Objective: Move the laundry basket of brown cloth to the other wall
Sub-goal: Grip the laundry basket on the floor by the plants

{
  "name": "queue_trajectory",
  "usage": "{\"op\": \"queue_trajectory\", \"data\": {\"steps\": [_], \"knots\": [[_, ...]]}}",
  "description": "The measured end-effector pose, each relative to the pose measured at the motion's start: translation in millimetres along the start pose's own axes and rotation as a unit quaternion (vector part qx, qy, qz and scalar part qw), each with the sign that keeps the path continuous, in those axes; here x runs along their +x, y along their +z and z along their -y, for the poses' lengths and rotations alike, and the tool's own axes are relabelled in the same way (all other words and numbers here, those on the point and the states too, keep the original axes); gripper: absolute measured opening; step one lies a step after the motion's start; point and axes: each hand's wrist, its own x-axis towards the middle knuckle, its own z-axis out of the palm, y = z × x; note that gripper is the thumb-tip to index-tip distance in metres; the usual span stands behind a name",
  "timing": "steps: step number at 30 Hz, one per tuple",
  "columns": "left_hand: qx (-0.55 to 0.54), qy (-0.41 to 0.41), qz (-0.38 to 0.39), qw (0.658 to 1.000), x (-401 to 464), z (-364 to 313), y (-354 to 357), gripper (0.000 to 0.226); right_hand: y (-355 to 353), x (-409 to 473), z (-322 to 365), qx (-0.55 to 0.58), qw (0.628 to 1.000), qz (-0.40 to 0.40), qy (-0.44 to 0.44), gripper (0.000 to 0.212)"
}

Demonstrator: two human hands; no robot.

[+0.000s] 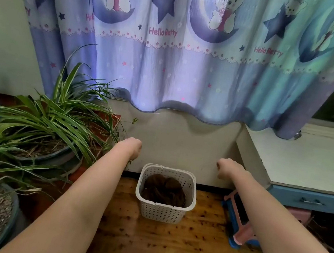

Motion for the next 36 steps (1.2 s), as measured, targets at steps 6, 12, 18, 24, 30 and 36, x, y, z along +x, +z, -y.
{"op": "queue_trajectory", "data": {"steps": [6, 12, 18, 24, 30, 36], "knots": [[0.013, 0.015, 0.022, 1.000, 23, 22, 19, 0.032, 15, 16, 19, 0.015, 1.000, 0.011, 0.000, 0.012], [0.027, 0.014, 0.074, 0.997, 68, 22, 34, 0.031, 39, 49, 20, 0.024, 0.998, 0.065, 0.007, 0.009], [-0.010, -0.009, 0.099, 0.995, 125, 12, 60, 0.030, 60, 112, 6, 0.021, 0.995, 0.092, -0.007, 0.020], [-0.016, -0.027, 0.155, 0.987, 195, -29, 89, 0.031, 82, 194, -17, 0.017, 0.988, 0.155, -0.016, 0.042], [-0.065, -0.056, 0.201, 0.976, 258, -34, 131, 0.031, 118, 249, -20, 0.044, 0.981, 0.191, 0.007, 0.044], [-0.169, -0.128, 0.229, 0.950, 304, 4, 188, 0.031, 183, 291, -8, 0.071, 0.962, 0.263, -0.001, 0.043]]}}
